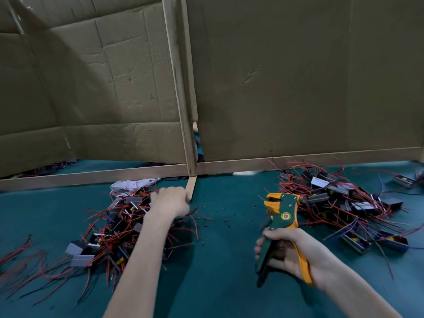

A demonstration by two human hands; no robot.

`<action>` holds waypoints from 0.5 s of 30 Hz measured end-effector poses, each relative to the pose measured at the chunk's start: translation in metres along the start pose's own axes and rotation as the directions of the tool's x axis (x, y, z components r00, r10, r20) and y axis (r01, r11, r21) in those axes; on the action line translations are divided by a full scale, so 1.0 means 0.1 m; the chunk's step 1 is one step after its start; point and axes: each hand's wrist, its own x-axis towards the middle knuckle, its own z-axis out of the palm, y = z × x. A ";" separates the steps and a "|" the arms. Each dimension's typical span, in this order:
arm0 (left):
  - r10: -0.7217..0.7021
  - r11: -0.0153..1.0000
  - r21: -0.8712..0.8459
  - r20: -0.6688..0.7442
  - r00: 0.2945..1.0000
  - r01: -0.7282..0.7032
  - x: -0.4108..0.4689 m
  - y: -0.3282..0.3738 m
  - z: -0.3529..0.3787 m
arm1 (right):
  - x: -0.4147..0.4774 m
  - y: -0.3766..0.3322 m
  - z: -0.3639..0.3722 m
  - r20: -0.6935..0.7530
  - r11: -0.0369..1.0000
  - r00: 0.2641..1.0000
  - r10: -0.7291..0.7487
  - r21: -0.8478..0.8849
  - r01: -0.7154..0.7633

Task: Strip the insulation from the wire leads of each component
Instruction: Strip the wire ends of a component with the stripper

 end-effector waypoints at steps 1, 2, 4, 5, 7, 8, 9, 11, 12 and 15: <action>-0.034 0.999 0.007 0.043 0.998 0.034 0.03 -0.09 0.03 | 0.00 0.00 0.00 -0.001 1.000 1.000 -0.001 0.001 0.001; -0.055 0.998 -0.007 0.072 0.996 0.056 0.05 -0.16 0.06 | 0.00 0.00 0.00 -0.004 1.000 1.000 -0.003 0.001 0.003; -0.062 0.994 -0.087 0.100 0.993 0.070 0.07 -0.28 0.09 | 0.01 0.01 0.00 -0.010 1.000 1.000 -0.005 0.006 0.005; -0.051 0.989 -0.133 0.101 0.994 0.064 0.08 -0.31 0.10 | 0.02 0.01 -0.01 -0.014 1.000 1.000 -0.005 0.009 0.006; -0.029 0.984 -0.175 0.074 0.997 0.041 0.07 -0.34 0.10 | 0.02 0.01 -0.01 -0.020 1.000 1.000 -0.004 0.013 0.004; -0.021 0.983 -0.179 0.049 0.999 0.029 0.07 -0.35 0.09 | 0.02 0.01 -0.02 -0.021 1.000 1.000 -0.003 0.016 0.003; -0.009 0.981 -0.191 0.021 1.000 0.013 0.07 -0.34 0.08 | 0.02 0.01 -0.02 -0.021 1.000 1.000 -0.001 0.019 0.002; 0.020 0.962 -0.272 -0.033 0.999 -0.028 0.06 -0.34 0.06 | 0.01 0.00 -0.02 -0.021 1.000 1.000 0.000 0.025 0.000; 0.036 0.945 -0.324 -0.056 0.998 -0.052 0.06 -0.34 0.05 | 0.01 -0.01 -0.02 -0.021 1.000 1.000 0.000 0.025 0.000; 0.106 0.906 -0.398 -0.113 0.988 -0.143 0.06 -0.34 0.01 | 0.01 -0.01 -0.01 -0.022 1.000 1.000 0.002 0.024 -0.002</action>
